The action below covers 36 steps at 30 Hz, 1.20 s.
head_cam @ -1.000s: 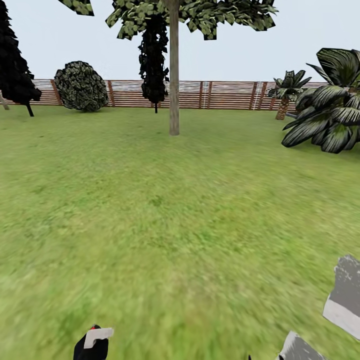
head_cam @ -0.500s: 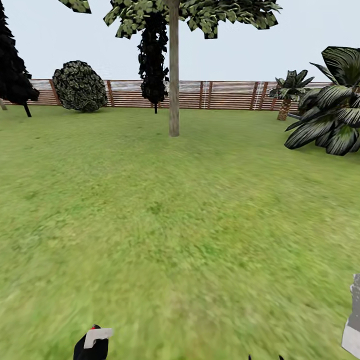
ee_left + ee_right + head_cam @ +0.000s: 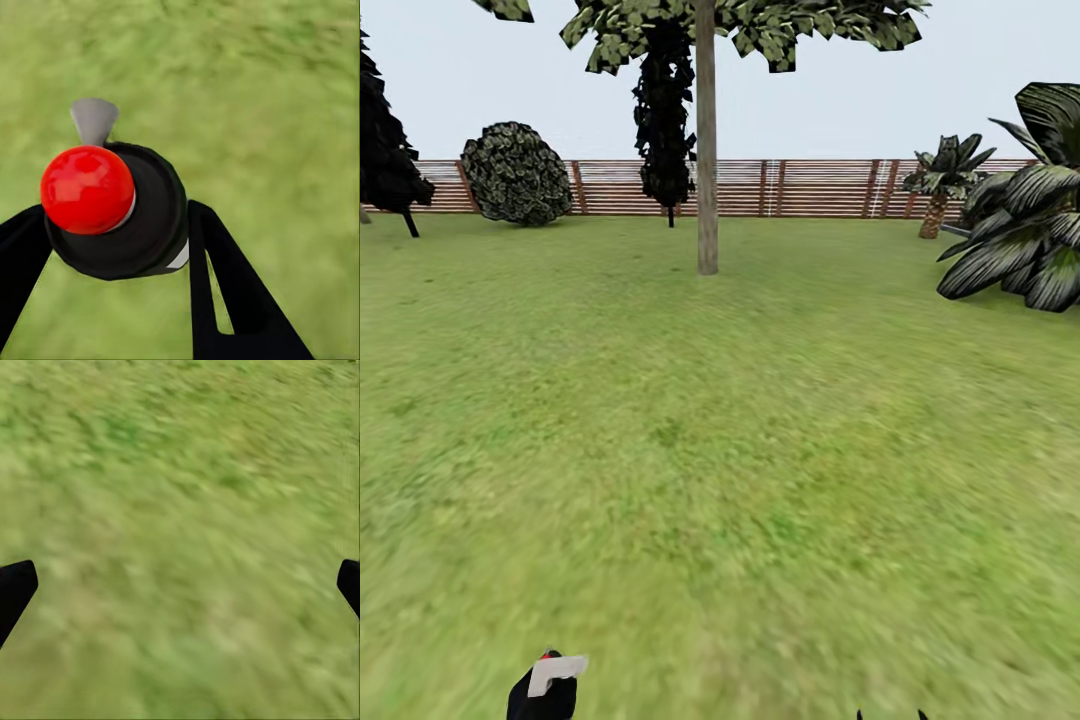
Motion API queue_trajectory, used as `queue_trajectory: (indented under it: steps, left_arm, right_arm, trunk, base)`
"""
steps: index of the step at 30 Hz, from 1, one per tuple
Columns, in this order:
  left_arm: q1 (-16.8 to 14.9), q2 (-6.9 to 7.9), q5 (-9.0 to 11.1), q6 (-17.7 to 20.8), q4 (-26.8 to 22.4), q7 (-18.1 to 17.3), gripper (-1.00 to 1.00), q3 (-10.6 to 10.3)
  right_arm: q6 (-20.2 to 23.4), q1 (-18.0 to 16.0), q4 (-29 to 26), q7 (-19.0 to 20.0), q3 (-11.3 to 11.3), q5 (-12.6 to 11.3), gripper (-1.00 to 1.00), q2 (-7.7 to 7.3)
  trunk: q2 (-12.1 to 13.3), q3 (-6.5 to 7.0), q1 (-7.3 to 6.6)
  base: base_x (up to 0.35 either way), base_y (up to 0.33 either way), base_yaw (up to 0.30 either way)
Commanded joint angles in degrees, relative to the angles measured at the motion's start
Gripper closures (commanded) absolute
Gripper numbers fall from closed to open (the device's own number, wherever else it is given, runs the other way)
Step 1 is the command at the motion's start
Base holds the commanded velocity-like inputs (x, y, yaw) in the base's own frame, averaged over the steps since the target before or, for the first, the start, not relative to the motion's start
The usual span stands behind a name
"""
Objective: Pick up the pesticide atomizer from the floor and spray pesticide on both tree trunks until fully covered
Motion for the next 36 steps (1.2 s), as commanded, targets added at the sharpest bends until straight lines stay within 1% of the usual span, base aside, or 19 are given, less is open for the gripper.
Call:
queue_trajectory:
  steps: [1,36]
  left_arm:
    - [0.0,0.0,0.0,0.0,0.0,0.0,1.0,0.0]
    - [0.0,0.0,0.0,0.1,0.0,0.0,1.0,0.0]
  right_arm:
    - [0.0,0.0,0.0,0.0,0.0,0.0,-1.0,-0.01]
    - [0.0,0.0,0.0,0.0,0.0,0.0,-1.0,0.01]
  trunk:
    - [0.0,0.0,0.0]
    - [0.0,0.0,0.0]
  base:
    - [0.344,0.0,0.0]
    - [0.344,0.0,0.0]
